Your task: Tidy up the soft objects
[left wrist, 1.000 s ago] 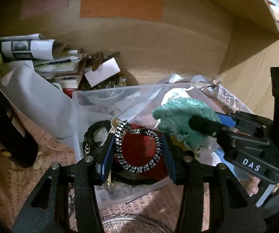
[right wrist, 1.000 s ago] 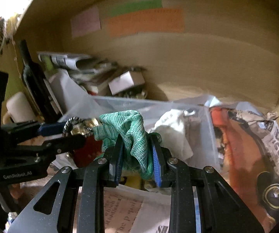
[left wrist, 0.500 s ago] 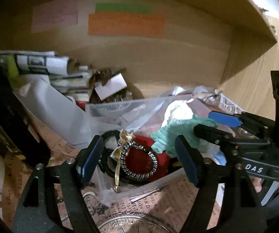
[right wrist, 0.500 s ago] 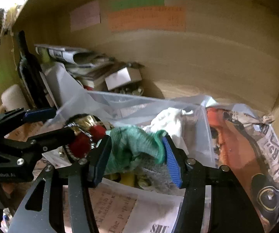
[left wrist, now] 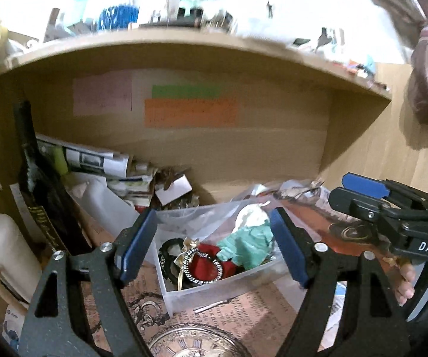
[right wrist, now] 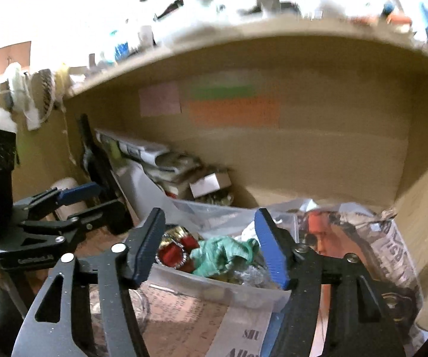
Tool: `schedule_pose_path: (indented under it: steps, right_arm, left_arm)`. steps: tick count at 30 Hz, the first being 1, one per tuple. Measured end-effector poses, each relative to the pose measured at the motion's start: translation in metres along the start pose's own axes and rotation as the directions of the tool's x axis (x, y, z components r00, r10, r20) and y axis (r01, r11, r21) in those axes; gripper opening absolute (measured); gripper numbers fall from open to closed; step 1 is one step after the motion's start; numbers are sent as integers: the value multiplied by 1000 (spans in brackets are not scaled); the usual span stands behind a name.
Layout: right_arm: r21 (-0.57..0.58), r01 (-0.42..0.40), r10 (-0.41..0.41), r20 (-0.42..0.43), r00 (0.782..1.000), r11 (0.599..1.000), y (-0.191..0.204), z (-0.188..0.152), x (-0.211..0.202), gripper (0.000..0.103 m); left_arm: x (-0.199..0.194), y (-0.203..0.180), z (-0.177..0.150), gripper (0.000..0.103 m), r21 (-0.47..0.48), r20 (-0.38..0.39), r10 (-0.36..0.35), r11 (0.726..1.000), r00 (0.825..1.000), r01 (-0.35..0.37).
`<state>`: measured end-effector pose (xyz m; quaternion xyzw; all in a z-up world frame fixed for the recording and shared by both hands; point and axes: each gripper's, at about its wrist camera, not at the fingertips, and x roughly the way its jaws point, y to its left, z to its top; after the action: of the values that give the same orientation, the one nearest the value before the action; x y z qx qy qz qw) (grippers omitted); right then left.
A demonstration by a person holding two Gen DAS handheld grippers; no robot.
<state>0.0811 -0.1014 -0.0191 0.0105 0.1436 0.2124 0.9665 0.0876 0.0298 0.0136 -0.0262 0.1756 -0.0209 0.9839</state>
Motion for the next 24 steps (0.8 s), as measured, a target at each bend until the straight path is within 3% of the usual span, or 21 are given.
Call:
schedule_pose_path:
  steps: [3, 13, 24]
  right_arm:
    - [-10, 3, -3, 34, 999, 1000, 5, 1, -14, 63]
    - [-6, 0, 0, 95, 996, 1000, 13, -3, -44, 83]
    - [13, 4, -5, 123, 992, 1000, 13, -9, -59, 100]
  left_arm:
    - [-13, -4, 1, 85, 1, 32, 1, 1000, 999, -1]
    - [-45, -13, -3, 102, -3, 95, 8, 1000, 995, -8]
    - [-54, -16, -6, 103, -2, 105, 12, 1000, 994, -12]
